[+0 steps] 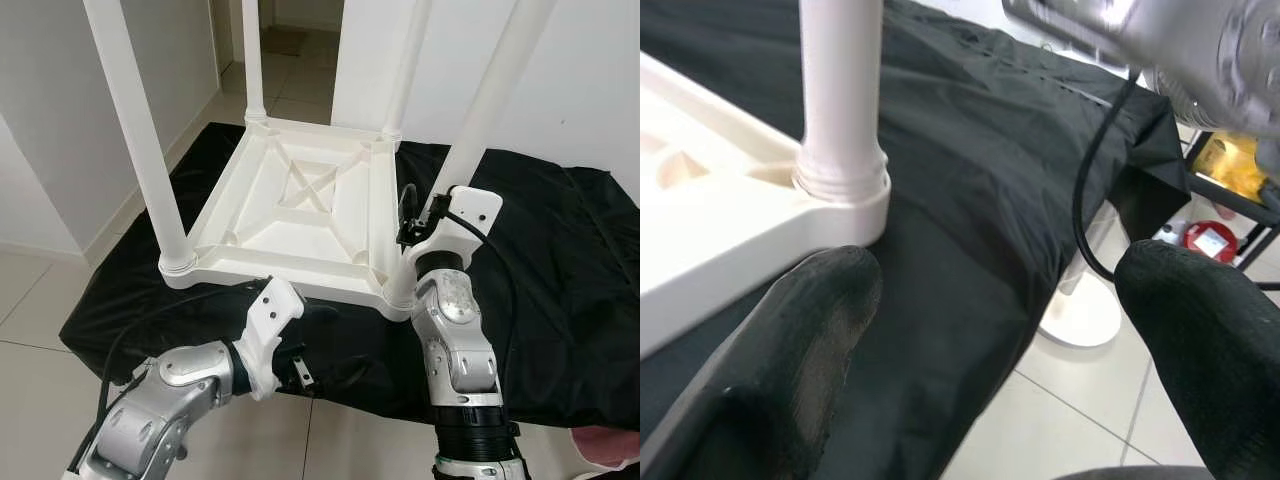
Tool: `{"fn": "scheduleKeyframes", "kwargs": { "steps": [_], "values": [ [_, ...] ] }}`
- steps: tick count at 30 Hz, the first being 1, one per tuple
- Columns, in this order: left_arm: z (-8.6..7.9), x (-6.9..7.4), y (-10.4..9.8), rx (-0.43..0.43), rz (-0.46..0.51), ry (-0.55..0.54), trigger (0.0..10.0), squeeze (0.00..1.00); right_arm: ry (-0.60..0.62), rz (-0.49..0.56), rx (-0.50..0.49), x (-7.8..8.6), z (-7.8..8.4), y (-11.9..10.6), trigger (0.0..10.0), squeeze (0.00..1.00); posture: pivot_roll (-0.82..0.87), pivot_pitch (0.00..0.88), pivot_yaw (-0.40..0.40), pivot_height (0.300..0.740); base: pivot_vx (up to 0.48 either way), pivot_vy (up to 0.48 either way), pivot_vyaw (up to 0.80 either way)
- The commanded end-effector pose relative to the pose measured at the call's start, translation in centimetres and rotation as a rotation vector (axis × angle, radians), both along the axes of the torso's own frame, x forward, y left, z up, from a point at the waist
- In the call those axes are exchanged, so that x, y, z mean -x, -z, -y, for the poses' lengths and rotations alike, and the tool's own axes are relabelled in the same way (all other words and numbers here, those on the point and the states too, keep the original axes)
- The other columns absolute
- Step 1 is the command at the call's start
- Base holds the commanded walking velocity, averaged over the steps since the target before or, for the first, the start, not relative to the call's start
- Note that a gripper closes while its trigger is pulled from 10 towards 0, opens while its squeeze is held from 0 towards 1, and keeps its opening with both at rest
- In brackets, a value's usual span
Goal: Building children table
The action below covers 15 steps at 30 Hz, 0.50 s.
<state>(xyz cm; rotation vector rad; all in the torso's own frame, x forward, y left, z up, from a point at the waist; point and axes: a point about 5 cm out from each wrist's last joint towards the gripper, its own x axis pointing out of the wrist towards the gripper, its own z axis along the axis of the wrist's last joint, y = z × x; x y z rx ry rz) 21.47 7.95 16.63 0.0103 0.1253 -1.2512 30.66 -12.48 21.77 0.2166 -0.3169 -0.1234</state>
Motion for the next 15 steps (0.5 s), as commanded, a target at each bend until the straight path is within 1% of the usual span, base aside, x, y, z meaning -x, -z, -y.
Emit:
{"fn": "scheduleKeyframes", "kwargs": {
  "steps": [1, 3, 4, 5, 6, 7, 8, 9, 10, 11, 12, 13, 14, 15],
  "values": [
    [0.1, -0.1, 0.8, -0.013, -0.014, -0.063, 10.0, 0.00, -0.013, -0.028, -0.119, -0.3, 0.2, 0.2, 10.0, 0.00, 0.02, 0.012, -0.034, 0.740, 0.000, 0.000, 0.00],
    [0.2, 0.0, 1.2, -0.009, -0.024, -0.088, 10.0, 0.00, -0.031, -0.053, -0.276, -0.5, 0.5, 0.7, 10.0, 0.00, 0.02, 0.015, -0.032, 0.740, 0.000, 0.000, 0.00],
    [0.2, 0.0, 1.2, -0.009, -0.024, -0.088, 10.0, 0.00, -0.031, -0.053, -0.276, -0.5, 0.5, 0.7, 10.0, 0.00, 0.02, 0.015, -0.032, 0.740, 0.000, 0.000, 0.00],
    [0.4, 0.2, 1.6, -0.009, -0.032, -0.096, 10.0, 0.00, -0.040, -0.064, -0.386, -0.6, 0.8, 1.1, 10.0, 0.00, 0.02, 0.015, -0.032, 0.740, 0.000, 0.000, 0.00],
    [0.5, 0.3, 1.6, -0.004, -0.040, -0.096, 10.0, 0.00, -0.035, -0.075, -0.448, -0.7, 1.1, 1.5, 10.0, 0.00, 0.02, 0.019, -0.027, 0.740, 0.000, 0.000, 0.00],
    [0.5, 0.3, 1.6, -0.004, -0.040, -0.096, 10.0, 0.00, -0.035, -0.075, -0.448, -0.7, 1.1, 1.5, 10.0, 0.00, 0.02, 0.019, -0.027, 0.740, 0.000, 0.000, 0.00],
    [0.5, 0.4, 1.7, 0.000, -0.045, -0.095, 10.0, 0.00, -0.031, -0.083, -0.485, -0.7, 1.3, 1.7, 10.0, 0.00, 0.02, 0.019, -0.027, 0.740, 0.000, 0.000, 0.00],
    [0.5, 0.4, 1.7, 0.000, -0.045, -0.095, 10.0, 0.00, -0.031, -0.083, -0.485, -0.7, 1.3, 1.7, 10.0, 0.00, 0.02, 0.019, -0.027, 0.740, 0.000, 0.000, 0.00],
    [0.6, 0.3, 1.7, 0.007, -0.053, -0.104, 10.0, 0.00, -0.038, -0.093, -0.542, -0.8, 1.6, 2.0, 10.0, 0.00, 0.02, 0.019, -0.027, 0.740, 0.000, 0.000, 0.00],
    [0.8, 0.2, 1.7, 0.013, -0.054, -0.110, 10.0, 0.00, -0.048, -0.118, -0.619, -1.1, 2.2, 2.8, 10.0, 0.00, 0.02, 0.022, -0.024, 0.740, 0.000, 0.000, 0.00],
    [0.9, 0.1, 1.7, 0.017, -0.054, -0.115, 10.0, 0.00, -0.057, -0.133, -0.672, -1.3, 2.6, 3.3, 10.0, 0.00, 0.02, 0.022, -0.024, 0.740, 0.000, 0.000, 0.00],
    [1.0, 0.0, 1.7, 0.020, -0.054, -0.117, 10.0, 0.00, -0.062, -0.142, -0.706, -1.4, 2.9, 3.6, 10.0, 0.00, 0.02, 0.022, -0.024, 0.740, 0.000, 0.000, 0.00],
    [1.2, -0.1, 1.6, 0.032, -0.050, -0.123, 10.0, 0.00, -0.078, -0.141, -0.772, -1.5, 3.5, 4.2, 10.0, 0.00, 0.01, 0.023, -0.022, 0.740, 0.000, 0.000, 0.00],
    [1.2, -0.1, 1.6, 0.032, -0.050, -0.123, 10.0, 0.00, -0.078, -0.141, -0.772, -1.5, 3.5, 4.2, 10.0, 0.00, 0.01, 0.023, -0.022, 0.740, 0.000, 0.000, 0.00]
  ]
}}
